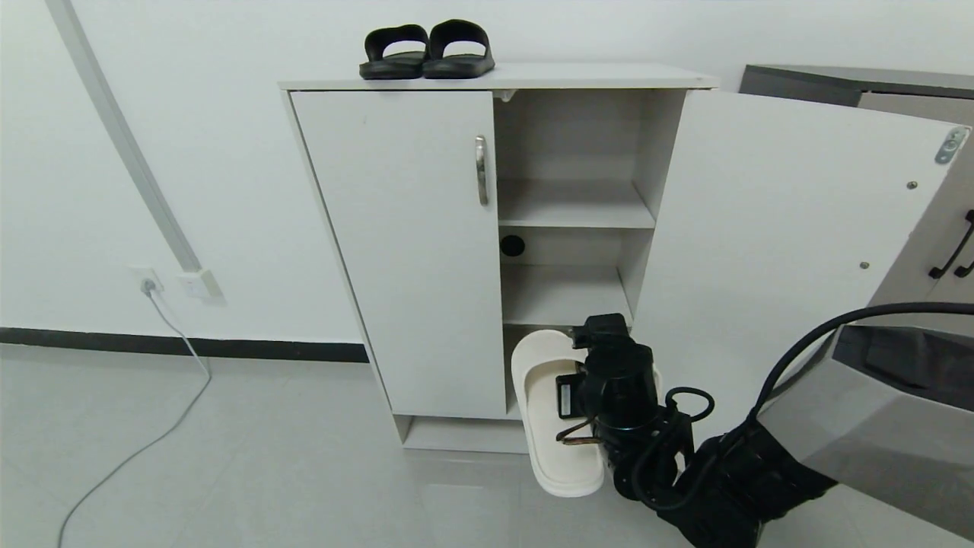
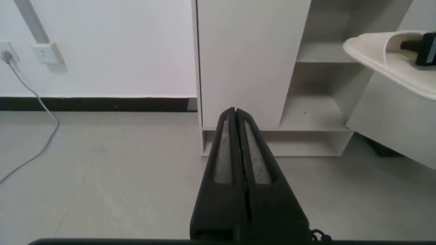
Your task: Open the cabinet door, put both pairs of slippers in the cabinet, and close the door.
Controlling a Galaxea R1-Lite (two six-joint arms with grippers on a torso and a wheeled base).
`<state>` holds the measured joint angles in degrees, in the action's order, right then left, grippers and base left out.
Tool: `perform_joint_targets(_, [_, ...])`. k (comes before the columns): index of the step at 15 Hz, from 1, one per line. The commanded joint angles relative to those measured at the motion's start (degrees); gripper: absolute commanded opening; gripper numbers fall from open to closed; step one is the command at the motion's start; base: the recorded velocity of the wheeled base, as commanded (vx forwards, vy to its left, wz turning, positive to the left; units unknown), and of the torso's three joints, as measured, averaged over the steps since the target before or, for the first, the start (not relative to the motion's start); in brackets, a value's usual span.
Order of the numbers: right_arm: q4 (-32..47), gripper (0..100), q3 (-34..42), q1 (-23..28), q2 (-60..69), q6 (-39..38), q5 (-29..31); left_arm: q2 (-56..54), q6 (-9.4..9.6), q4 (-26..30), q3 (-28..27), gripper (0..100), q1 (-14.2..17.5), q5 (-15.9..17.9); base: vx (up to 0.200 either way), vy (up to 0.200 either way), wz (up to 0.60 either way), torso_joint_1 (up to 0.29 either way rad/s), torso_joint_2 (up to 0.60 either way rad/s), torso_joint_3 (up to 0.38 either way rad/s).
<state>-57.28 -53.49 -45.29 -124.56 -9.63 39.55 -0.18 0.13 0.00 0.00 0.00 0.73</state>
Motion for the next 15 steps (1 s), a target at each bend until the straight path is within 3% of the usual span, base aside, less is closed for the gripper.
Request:
perform_joint_targets(1, [0.07, 0, -1.62, 0.11, -2.00, 0.05, -0.08, 0.18, 0.04, 0.00, 0.00, 0, 0.00, 0.06, 0.000, 0.000, 0.00, 0.000, 0.00, 0.000])
perform_joint_targets(7, [0.24, 0, -5.13, 0.02, -4.99, 0.58, -0.08, 0.18, 0.04, 0.00, 0.00, 0, 0.00, 0.06, 0.000, 0.000, 0.00, 0.001, 0.00, -0.017])
perform_joint_targets(15, [0.07, 0, -7.15, 0.11, -7.10, 0.67, 0.27, 0.18, 0.31, 0.00, 0.00, 0, 0.00, 0.15, 0.000, 0.000, 0.00, 0.004, 0.00, -0.188])
